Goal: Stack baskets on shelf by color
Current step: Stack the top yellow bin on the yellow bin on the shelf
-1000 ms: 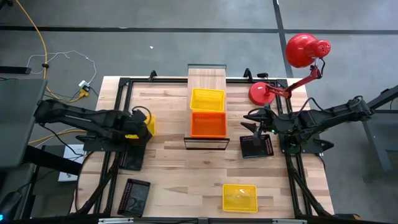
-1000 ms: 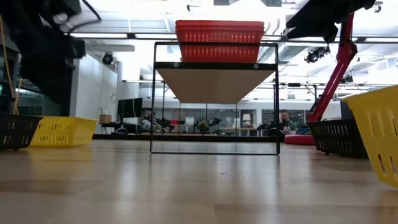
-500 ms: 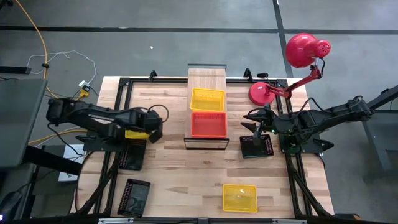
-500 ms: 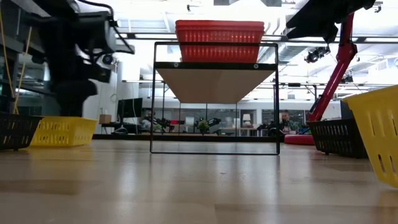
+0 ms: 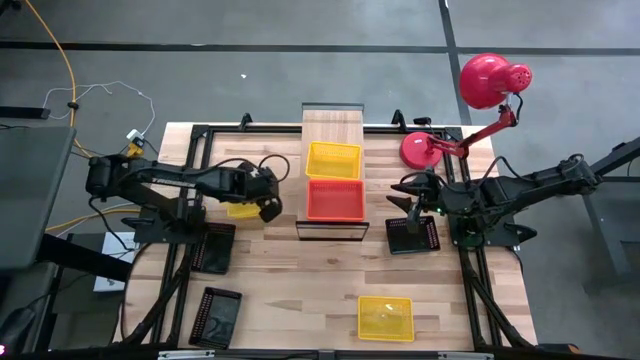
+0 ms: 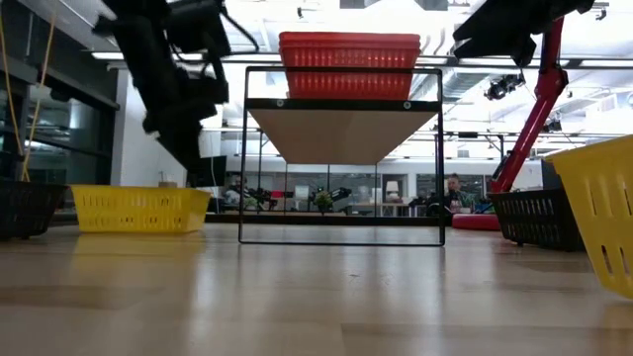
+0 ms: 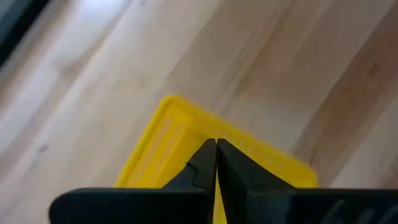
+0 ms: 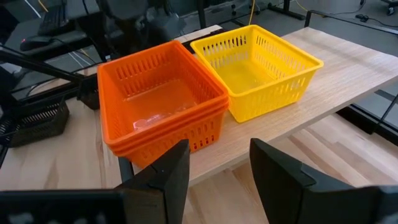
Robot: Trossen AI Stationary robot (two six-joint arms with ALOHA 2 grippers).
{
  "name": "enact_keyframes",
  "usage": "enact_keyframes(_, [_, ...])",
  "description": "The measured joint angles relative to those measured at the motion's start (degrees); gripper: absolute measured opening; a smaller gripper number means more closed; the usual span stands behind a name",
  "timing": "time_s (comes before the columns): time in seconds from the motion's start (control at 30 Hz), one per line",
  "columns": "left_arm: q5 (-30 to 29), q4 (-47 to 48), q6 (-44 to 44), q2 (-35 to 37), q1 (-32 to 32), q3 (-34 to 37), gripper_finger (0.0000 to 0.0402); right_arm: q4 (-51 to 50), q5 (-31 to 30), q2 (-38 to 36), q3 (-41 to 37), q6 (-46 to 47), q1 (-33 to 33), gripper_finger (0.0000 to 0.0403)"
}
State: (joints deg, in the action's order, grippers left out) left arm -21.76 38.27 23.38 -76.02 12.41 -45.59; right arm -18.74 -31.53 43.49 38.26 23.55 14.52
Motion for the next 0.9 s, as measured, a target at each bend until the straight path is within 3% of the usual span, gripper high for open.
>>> enact_keyframes(0.2, [-5.30, 15.94, 9.41, 7.15, -4.94, -3.80, 0.0001, -0.03, 0.00, 0.01, 0.00, 0.00, 0.00, 0.0156])
enact_keyframes(0.47, [-1.79, 21.34, 26.34, 15.52, -13.46, 1.88, 0.0014, -0.27, 0.07, 0.01, 0.00, -0.02, 0.02, 0.0156])
enact_keyframes(0.63, [-3.23, 26.31, 33.79, 15.59, -14.38, 2.39, 0.0051, -0.33, 0.09, 0.01, 0.00, -0.48, 0.02, 0.0156])
enact_keyframes(0.9, [-5.09, 30.37, 38.84, 13.40, -13.23, 2.41, 0.0138, -0.42, 0.15, 0.01, 0.00, -0.64, 0.02, 0.0156])
